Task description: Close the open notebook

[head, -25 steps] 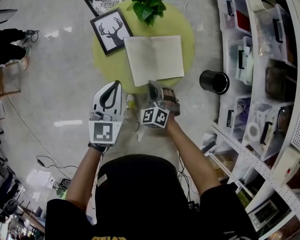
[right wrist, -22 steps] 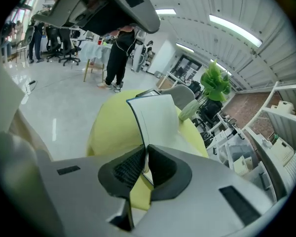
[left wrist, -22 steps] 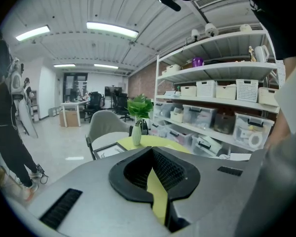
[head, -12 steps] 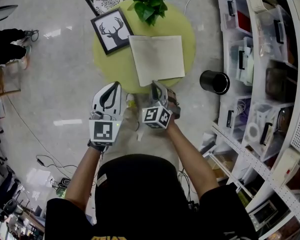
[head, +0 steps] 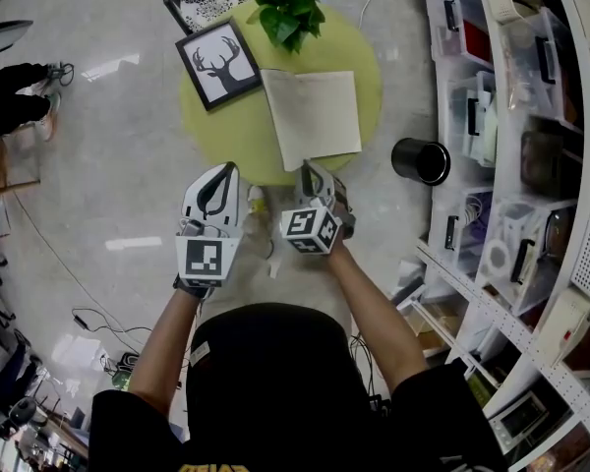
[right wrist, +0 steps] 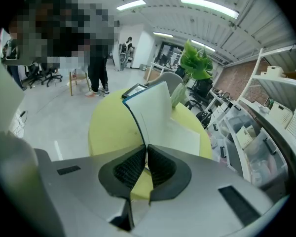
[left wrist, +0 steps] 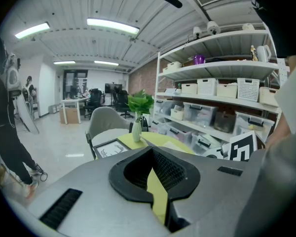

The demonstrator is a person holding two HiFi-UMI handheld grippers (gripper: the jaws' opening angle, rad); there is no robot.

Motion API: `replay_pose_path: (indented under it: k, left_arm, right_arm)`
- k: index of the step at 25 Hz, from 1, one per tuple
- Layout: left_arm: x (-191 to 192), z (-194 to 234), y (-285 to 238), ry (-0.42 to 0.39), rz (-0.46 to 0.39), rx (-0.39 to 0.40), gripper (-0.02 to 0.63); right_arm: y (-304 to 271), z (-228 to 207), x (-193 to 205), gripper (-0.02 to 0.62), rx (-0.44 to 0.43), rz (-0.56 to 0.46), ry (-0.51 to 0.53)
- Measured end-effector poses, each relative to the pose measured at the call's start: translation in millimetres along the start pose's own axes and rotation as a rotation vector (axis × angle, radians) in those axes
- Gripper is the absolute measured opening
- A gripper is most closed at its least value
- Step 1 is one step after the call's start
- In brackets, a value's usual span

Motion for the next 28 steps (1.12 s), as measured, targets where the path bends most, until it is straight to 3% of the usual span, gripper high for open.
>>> replay_pose_path:
  k: [28]
  left_arm:
    - [3, -4, 1, 0.029, 0.006, 0.005, 0.018]
  right_arm:
    - [-1, -19, 7, 0.017, -0.039, 0.108, -0.137]
Point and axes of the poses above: the fingertips, and each gripper's own axes: y backward along the fingers, z to its left, x out of its underside, the point moved 3 cm from there along y, backward along the fingers, and after that the axes turned 13 degrees about x, right-handed, at the moved point
